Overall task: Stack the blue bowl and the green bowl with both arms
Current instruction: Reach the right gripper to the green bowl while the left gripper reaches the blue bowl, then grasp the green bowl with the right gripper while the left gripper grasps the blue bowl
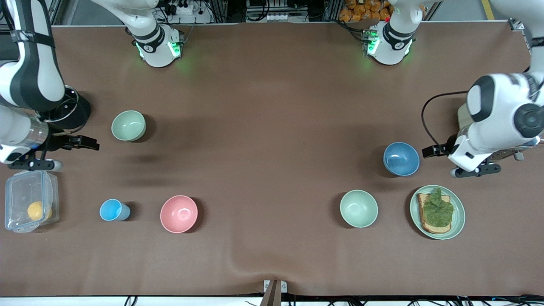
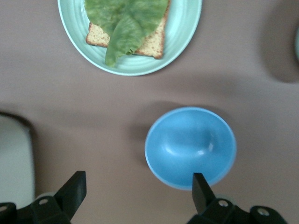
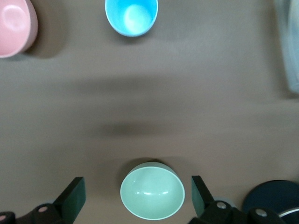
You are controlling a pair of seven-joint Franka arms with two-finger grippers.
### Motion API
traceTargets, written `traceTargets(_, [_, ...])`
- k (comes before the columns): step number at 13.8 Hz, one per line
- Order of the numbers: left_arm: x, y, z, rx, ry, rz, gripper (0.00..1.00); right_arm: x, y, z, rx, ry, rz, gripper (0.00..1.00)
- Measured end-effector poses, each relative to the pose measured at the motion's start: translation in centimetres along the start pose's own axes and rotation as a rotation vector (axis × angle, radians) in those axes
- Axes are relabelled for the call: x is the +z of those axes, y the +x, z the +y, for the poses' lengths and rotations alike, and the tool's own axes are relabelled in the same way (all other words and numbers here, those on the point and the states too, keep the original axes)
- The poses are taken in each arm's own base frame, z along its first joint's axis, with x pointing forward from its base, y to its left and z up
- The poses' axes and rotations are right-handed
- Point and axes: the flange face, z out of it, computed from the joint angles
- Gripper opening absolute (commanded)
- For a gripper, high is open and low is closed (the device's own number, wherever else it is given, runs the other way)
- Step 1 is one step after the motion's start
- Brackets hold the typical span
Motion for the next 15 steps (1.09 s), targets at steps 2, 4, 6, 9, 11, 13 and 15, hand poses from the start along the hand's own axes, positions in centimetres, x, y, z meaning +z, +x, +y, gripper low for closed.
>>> traceTargets(2, [4.0, -0.3, -1.2, 0.001, -0.003, 0.001, 1.00, 2.2, -1.0, 0.9, -0.008, 0.024, 0.011, 1.00])
traceTargets(4, [6.5, -0.5, -1.2, 0.004, -0.007, -0.030, 1.00, 4.7, -2.0, 1.6, -0.031, 0.040, 0.023, 1.00])
traceTargets(6, [8.3, -0.4, -1.0, 0.007, -0.012, -0.051, 1.00, 7.3, -2.9, 2.2, -0.074, 0.044, 0.046, 0.99])
traceTargets(9, [9.5, 0.1, -0.9, 0.007, -0.016, -0.064, 0.88, 10.9, -4.8, 4.4, -0.147, 0.035, 0.072, 0.96])
traceTargets(11, [9.7, 0.1, -0.9, 0.008, -0.016, -0.067, 0.81, 12.1, -5.6, 5.2, -0.162, 0.040, 0.059, 0.95])
traceTargets(13, [10.0, 0.1, -0.8, 0.008, -0.016, -0.072, 0.78, 13.0, -6.2, 5.1, -0.184, 0.039, 0.053, 0.94])
traceTargets(15, [10.2, 0.0, -0.8, 0.008, -0.017, -0.076, 0.75, 14.2, -6.9, 5.3, -0.223, 0.031, 0.065, 0.91])
